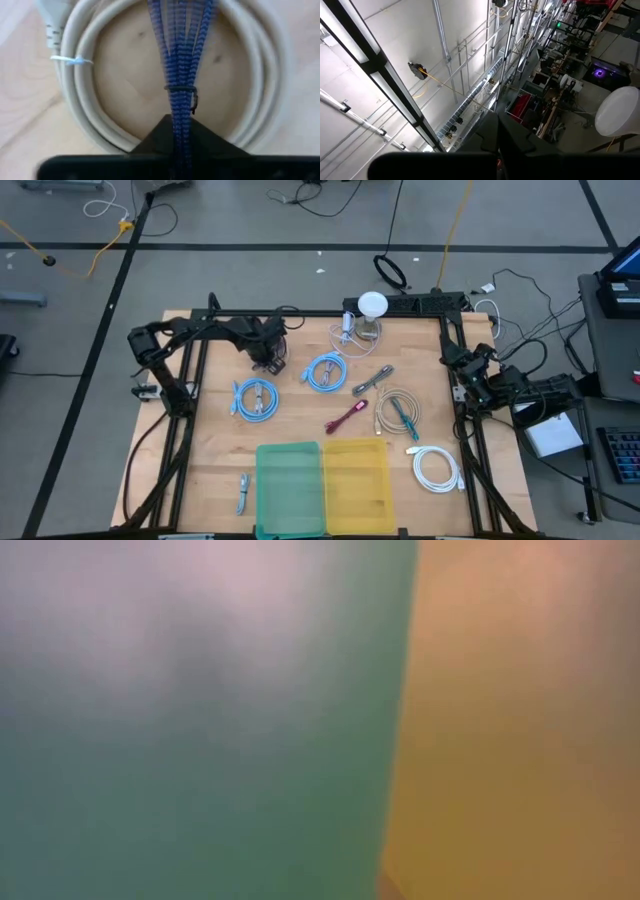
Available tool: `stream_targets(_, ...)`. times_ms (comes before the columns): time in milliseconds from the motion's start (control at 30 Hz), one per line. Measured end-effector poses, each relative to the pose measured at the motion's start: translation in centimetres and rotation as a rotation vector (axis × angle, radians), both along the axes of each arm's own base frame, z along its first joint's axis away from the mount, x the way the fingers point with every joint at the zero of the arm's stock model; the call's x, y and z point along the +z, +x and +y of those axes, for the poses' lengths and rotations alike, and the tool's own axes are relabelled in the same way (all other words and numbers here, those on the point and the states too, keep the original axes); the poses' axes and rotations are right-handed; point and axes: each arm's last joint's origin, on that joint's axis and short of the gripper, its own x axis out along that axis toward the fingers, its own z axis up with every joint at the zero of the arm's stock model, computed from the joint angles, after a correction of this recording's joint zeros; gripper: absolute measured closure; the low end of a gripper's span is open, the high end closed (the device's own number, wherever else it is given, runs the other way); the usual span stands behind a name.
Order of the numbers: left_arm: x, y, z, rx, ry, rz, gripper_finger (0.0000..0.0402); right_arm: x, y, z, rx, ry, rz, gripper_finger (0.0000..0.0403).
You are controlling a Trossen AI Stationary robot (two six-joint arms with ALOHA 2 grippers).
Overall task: Pick & Place USB Port
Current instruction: Put the dark violet charger cable into the green bin
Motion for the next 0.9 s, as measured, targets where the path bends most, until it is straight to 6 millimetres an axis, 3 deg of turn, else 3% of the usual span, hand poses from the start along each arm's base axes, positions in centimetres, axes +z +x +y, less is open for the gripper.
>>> stream_targets(167,1.8,-0.2,-0.2,0.064,0.002,-0.092,0.0388,0.0,0.0,0.0,0.0,0.0,0.002,0.0403)
stream_targets(300,5.4,-1.0,-0.9,0.169,0.032,-0.233,0.0388,0.0,0.0,0.0,0.0,-0.001,0.007,0.0403)
stream_targets(400,8.8,-1.8,-2.4,0.274,-0.006,-0.405,0.0388,0.0,0.0,0.0,0.0,-0.001,0.007,0.0403)
stream_targets(533,13.1,-2.6,-7.2,0.356,-0.072,-0.61,0.0388,0.0,0.0,0.0,0.001,0.0,0.006,0.0403)
stream_targets(633,15.0,-2.9,-11.8,0.43,-0.102,-0.715,0.0388,0.0,0.0,0.0,0.011,0.012,-0.008,0.0403)
stream_targets(767,15.4,-2.7,-18.4,0.525,-0.15,-0.813,0.0388,0.0,0.1,0.1,0.036,-0.01,-0.01,0.0403)
stream_targets(900,14.0,-0.9,-24.8,0.632,-0.234,-0.94,0.0388,0.1,0.2,0.3,0.119,-0.034,-0.042,0.0403)
